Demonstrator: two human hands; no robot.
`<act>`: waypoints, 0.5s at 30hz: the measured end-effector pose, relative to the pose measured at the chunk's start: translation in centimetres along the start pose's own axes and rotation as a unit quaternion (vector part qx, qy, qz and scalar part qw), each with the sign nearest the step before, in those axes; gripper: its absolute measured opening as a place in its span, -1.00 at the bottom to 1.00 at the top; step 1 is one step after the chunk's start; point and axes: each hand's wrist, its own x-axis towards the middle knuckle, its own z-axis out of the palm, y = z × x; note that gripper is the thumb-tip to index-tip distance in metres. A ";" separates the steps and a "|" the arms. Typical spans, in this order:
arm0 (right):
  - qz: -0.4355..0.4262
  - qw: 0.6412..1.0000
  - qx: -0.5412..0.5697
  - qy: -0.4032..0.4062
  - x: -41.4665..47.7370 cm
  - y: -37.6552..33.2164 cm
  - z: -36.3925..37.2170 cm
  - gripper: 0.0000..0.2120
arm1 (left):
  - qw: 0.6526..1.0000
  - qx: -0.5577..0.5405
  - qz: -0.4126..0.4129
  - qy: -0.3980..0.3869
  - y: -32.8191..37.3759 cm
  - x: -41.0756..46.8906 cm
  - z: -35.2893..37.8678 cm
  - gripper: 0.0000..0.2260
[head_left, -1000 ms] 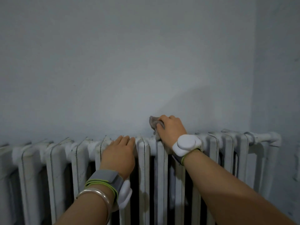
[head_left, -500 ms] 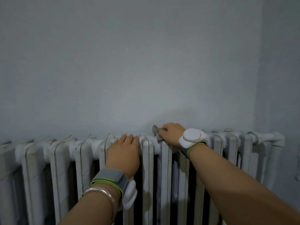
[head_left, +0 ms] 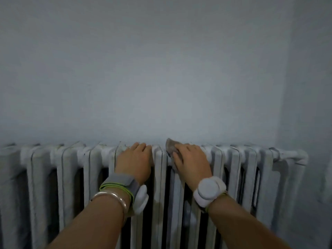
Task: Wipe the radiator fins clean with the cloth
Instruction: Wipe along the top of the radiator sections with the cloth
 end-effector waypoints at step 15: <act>0.002 0.995 -0.014 0.102 -2.2 -0.6 0.7 -0.71 | 1.000 0.022 0.015 -0.007 -0.1 -0.2 0.0 -0.57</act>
